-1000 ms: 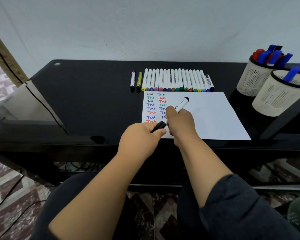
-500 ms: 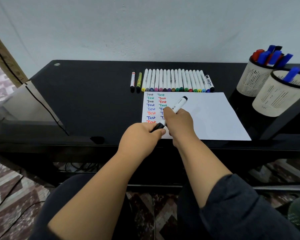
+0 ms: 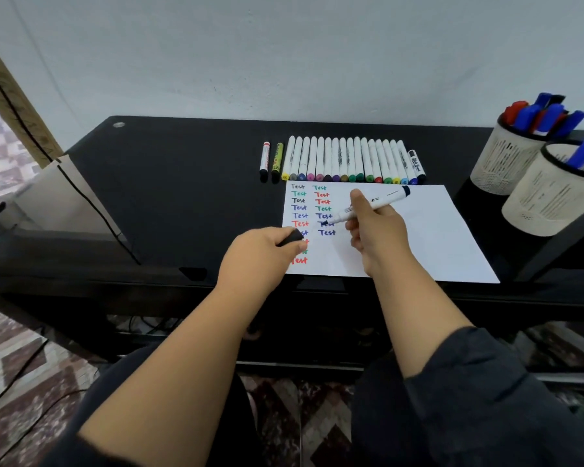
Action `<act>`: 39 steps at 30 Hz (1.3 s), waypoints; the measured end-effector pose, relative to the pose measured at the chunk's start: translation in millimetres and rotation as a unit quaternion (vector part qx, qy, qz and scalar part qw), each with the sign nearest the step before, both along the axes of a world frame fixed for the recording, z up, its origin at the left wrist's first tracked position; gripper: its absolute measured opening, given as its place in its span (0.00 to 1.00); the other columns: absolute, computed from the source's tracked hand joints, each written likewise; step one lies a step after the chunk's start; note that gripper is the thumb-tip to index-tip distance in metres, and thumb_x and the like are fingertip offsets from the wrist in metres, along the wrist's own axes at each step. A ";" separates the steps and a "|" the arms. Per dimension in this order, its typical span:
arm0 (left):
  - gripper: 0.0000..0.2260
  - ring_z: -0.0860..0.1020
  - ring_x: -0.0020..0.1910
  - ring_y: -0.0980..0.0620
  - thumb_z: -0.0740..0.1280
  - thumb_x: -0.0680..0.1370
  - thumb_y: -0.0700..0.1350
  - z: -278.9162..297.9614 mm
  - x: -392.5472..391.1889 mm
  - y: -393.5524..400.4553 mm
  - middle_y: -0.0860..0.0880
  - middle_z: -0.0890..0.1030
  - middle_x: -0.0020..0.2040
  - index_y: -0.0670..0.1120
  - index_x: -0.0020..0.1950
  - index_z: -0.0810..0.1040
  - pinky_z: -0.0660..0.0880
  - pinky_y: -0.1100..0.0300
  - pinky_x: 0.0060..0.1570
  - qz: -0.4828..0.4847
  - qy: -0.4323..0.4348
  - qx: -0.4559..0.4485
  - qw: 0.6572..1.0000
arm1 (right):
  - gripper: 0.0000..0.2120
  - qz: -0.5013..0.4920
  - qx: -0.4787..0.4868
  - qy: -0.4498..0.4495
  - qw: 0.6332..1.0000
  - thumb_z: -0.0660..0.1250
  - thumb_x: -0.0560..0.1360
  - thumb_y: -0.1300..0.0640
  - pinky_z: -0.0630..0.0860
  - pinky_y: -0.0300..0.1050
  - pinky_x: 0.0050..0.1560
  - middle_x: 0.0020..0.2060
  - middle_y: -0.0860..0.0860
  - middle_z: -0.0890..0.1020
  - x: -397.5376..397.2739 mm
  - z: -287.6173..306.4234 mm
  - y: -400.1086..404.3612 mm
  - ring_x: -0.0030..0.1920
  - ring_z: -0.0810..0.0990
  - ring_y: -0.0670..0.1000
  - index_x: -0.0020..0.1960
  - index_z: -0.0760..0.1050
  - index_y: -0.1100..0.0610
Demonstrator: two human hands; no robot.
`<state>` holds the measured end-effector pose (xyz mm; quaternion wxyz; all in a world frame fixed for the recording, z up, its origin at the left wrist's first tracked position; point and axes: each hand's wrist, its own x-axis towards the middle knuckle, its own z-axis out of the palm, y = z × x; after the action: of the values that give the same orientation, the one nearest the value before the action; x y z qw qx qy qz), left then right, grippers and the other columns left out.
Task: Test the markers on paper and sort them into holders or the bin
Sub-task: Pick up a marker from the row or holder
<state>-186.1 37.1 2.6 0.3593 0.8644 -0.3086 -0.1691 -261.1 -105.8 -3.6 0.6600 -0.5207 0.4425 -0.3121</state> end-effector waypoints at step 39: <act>0.16 0.71 0.35 0.65 0.65 0.78 0.52 -10.7 33.3 -29.0 0.60 0.71 0.42 0.55 0.66 0.74 0.68 0.68 0.32 -0.006 0.025 -0.004 1.000 | 0.18 0.086 -0.276 0.154 0.945 0.64 0.75 0.58 0.60 0.34 0.25 0.27 0.50 0.63 7.2 -24.9 -6.4 0.28 0.63 0.47 0.33 0.58 0.55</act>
<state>-152.8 8.1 -8.1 0.3695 0.8563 -0.3056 -0.1917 -253.9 -112.2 -28.5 0.4384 -0.7605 0.3888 -0.2799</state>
